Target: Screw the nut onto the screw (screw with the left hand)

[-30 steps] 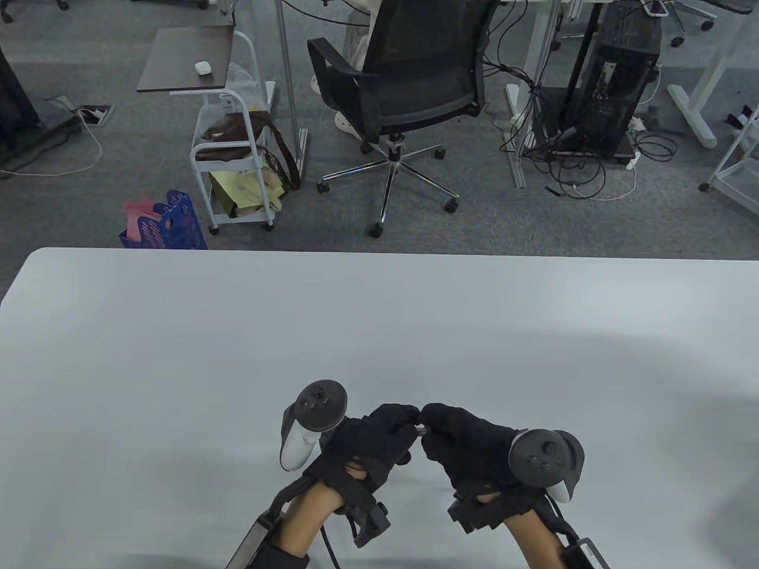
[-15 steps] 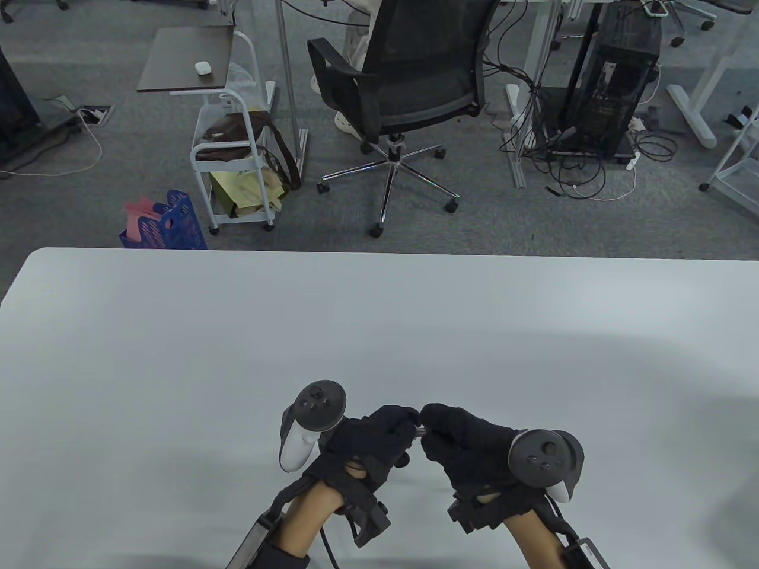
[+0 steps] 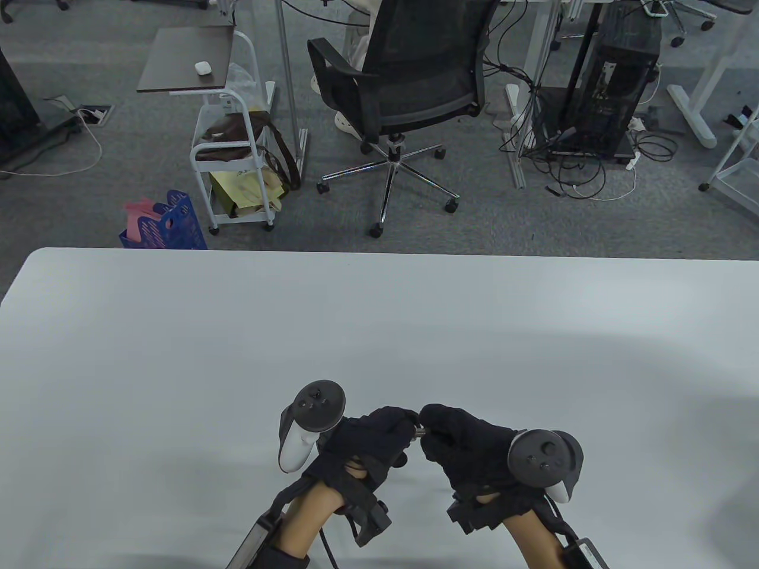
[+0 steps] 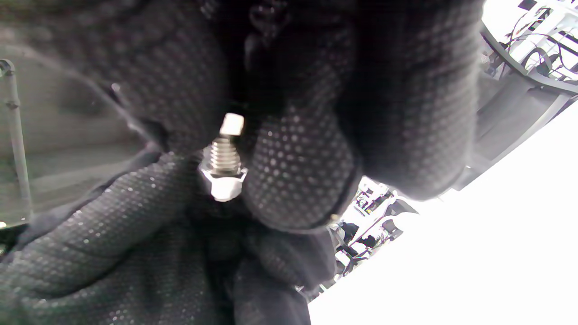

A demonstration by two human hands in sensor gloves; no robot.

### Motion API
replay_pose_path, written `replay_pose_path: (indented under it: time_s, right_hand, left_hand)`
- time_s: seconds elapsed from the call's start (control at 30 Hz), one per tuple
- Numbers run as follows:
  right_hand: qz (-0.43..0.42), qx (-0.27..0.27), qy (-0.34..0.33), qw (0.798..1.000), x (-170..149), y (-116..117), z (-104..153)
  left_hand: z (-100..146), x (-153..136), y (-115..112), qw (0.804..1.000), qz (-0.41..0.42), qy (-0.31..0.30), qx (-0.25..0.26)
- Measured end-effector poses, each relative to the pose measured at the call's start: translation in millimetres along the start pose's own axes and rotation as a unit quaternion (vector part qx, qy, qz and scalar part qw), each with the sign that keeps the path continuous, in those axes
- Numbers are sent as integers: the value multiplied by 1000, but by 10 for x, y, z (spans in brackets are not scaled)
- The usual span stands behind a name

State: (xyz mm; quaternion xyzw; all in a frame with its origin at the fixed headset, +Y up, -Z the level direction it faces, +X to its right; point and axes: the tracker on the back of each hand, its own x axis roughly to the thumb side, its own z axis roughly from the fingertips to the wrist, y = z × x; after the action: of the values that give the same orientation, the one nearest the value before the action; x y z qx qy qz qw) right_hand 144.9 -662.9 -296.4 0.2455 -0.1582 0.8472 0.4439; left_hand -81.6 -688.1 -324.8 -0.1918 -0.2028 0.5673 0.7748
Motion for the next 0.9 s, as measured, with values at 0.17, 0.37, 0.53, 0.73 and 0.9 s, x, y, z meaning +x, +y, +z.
replay_pose_path:
  time_s: [0.17,0.37,0.53,0.73,0.9]
  right_hand:
    - [-9,-4,2,1000,0,-11,0]
    - [-1,0,0,1000,2,1,0]
    - [-15,20,8,1000,-15,34,-2]
    - [-2,5,0,1000,17,10,-4]
    - [-1,5,-3,1000,17,20,-2]
  left_hand:
    - [5,33,-12,1000,-3,-12,-19]
    - [-4,-2,-20,1000,-5,-1,-5]
    - [6,41,-13,1000,-12,-5,0]
    - [11,27,-13,1000,9,-16,-25]
    - [10,24,0,1000,-1,-10,7]
